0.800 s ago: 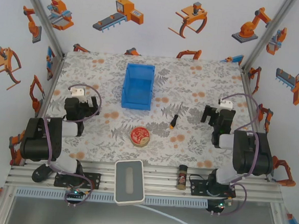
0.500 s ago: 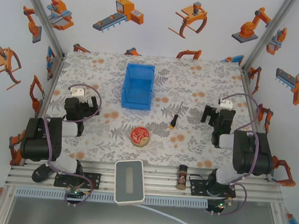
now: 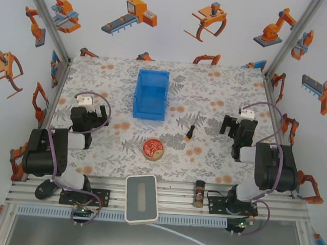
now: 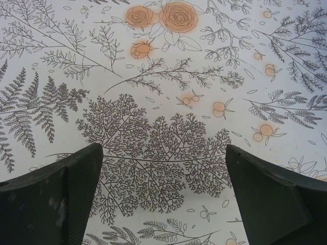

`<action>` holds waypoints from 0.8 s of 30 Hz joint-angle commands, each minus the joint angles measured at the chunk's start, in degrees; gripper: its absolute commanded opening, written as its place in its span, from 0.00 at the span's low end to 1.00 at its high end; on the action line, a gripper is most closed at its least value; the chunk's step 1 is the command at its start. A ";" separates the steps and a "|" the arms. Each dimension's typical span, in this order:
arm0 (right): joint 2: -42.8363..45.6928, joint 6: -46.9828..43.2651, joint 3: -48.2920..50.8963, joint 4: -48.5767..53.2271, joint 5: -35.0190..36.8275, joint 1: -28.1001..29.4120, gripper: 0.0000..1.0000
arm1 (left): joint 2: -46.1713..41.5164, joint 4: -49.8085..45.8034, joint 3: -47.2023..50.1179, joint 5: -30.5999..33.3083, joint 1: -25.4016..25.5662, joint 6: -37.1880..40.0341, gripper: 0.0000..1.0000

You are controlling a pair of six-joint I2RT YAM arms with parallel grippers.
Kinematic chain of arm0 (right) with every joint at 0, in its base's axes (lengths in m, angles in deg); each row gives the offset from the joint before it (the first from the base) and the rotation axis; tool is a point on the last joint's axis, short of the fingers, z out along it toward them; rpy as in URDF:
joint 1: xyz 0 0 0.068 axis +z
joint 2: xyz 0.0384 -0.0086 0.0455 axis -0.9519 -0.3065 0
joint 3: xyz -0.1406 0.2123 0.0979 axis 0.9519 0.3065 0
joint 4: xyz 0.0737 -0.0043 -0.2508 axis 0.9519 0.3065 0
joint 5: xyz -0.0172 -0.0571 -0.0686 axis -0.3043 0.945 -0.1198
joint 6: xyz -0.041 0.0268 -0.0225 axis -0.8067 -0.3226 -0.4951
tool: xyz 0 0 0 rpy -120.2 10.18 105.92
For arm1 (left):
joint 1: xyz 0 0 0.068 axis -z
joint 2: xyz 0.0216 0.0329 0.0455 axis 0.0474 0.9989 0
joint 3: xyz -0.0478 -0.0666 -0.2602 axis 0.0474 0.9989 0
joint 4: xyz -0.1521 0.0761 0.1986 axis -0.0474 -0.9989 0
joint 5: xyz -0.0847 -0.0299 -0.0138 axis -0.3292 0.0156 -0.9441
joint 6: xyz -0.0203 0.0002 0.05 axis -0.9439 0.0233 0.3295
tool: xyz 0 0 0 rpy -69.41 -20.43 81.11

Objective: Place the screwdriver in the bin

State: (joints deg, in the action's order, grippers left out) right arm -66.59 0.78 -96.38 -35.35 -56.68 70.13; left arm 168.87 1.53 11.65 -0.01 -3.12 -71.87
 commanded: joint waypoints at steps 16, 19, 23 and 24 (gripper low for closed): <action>-0.15 -0.20 -1.68 -0.18 0.11 -0.26 0.99 | -0.28 -0.34 -1.07 0.18 0.32 0.89 0.97; 1.16 -0.34 -1.59 0.28 0.13 -0.26 0.99 | -0.21 -0.52 -1.20 0.20 0.32 0.97 0.97; 9.03 0.27 -2.86 9.14 2.35 -0.22 0.99 | -0.57 -0.97 -1.35 -0.16 0.40 1.04 0.97; 11.42 0.48 -3.61 12.34 3.03 -0.12 0.99 | -1.31 -3.29 -2.26 -0.26 0.35 1.27 0.97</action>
State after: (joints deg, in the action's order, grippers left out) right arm -60.97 0.83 -96.73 -29.10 -55.83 70.13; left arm 168.85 1.15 11.54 -0.03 -3.08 -71.85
